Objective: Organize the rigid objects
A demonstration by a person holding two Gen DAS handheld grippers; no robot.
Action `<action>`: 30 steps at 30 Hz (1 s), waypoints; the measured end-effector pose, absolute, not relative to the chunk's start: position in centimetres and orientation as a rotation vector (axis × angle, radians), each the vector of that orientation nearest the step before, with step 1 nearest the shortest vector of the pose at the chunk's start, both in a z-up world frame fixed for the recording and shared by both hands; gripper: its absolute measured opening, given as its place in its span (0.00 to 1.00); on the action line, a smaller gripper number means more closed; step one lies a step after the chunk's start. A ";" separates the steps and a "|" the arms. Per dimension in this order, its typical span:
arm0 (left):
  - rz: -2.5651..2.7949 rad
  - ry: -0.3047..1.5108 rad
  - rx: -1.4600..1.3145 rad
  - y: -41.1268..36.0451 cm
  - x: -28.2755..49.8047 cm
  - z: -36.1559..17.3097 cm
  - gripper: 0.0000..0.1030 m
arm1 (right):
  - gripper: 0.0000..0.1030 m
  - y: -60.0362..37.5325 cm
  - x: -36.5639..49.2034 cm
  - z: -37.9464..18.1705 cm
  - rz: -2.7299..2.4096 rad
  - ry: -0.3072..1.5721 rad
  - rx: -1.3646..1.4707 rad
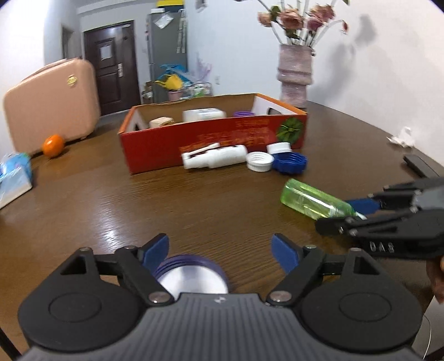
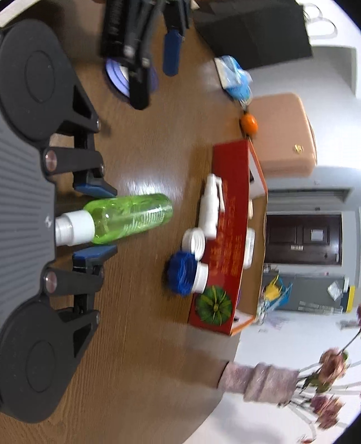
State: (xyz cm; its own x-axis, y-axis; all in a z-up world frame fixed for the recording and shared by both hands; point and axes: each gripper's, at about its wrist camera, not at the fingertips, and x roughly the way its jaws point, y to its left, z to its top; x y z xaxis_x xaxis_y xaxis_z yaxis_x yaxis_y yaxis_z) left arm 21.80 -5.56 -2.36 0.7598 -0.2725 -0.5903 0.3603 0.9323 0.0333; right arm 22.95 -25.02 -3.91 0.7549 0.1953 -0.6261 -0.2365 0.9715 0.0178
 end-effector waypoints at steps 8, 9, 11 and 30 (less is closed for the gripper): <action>-0.386 0.633 0.148 -7.1 23.4 -2.5 0.83 | 0.30 -26.0 25.2 -4.0 0.227 0.668 -0.053; -0.380 0.629 0.148 -7.3 23.7 -2.4 0.83 | 0.30 -25.8 25.7 -4.1 0.243 0.669 -0.052; -0.353 0.617 0.141 -7.5 24.7 -2.2 0.79 | 0.30 -25.0 26.6 -4.0 0.311 0.671 -0.065; -0.426 0.721 0.141 -15.8 30.7 -4.3 0.88 | 0.60 -34.2 27.4 -2.7 0.054 0.591 0.026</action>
State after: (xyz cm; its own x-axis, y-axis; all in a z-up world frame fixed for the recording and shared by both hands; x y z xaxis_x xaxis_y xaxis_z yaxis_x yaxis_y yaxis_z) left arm 30.70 -15.84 -4.31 0.6699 -0.3285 -0.6658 0.4241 0.9054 -0.0200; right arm 27.35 -34.17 -2.70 0.8290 0.0584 -0.5561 -0.0432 0.9983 0.0403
